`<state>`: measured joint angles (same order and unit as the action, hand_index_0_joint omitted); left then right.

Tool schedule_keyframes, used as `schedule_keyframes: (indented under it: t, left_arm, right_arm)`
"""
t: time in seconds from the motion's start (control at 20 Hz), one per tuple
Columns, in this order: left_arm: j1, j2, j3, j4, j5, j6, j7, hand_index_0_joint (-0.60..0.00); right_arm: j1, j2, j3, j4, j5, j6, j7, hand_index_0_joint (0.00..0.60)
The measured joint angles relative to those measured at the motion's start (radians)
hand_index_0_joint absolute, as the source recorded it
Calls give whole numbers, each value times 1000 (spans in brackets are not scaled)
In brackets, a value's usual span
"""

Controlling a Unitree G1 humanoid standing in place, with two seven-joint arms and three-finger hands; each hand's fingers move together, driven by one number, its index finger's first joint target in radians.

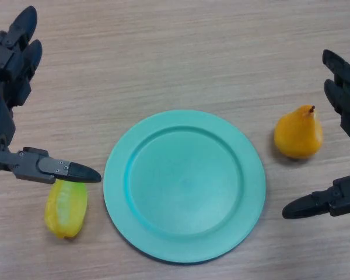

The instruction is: Pick up the yellow pear and place it on the plate

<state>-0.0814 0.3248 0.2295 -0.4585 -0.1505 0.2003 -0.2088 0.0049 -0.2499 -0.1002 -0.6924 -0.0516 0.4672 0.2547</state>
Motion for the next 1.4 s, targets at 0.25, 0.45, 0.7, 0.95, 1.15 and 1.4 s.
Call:
schedule_keyframes:
  t: [0.25,0.45,0.7,0.95,1.15,1.4]
  left_arm:
    - [4,-7,0,-11,0,1,0,0]
    - [7,-6,3,-11,-1,1,0,0]
    - [11,-6,8,-11,1,1,0,0]
    - [37,-10,23,-20,1,3,-1,0]
    - [39,-10,25,-46,1,52,-3,0]
    - [43,-12,31,-63,-64,55,-14,0]
  right_arm:
    - [-1,0,0,1,0,0,0,0]
    - [-13,0,0,3,0,0,0,0]
    - [-67,-21,-7,221,-61,-164,-7,0]
    - [-144,-52,-25,444,-61,-296,-37,0]
    - [-224,-99,-24,712,-66,-423,-68,0]
    - [-324,-114,-10,968,-108,-546,-108,0]
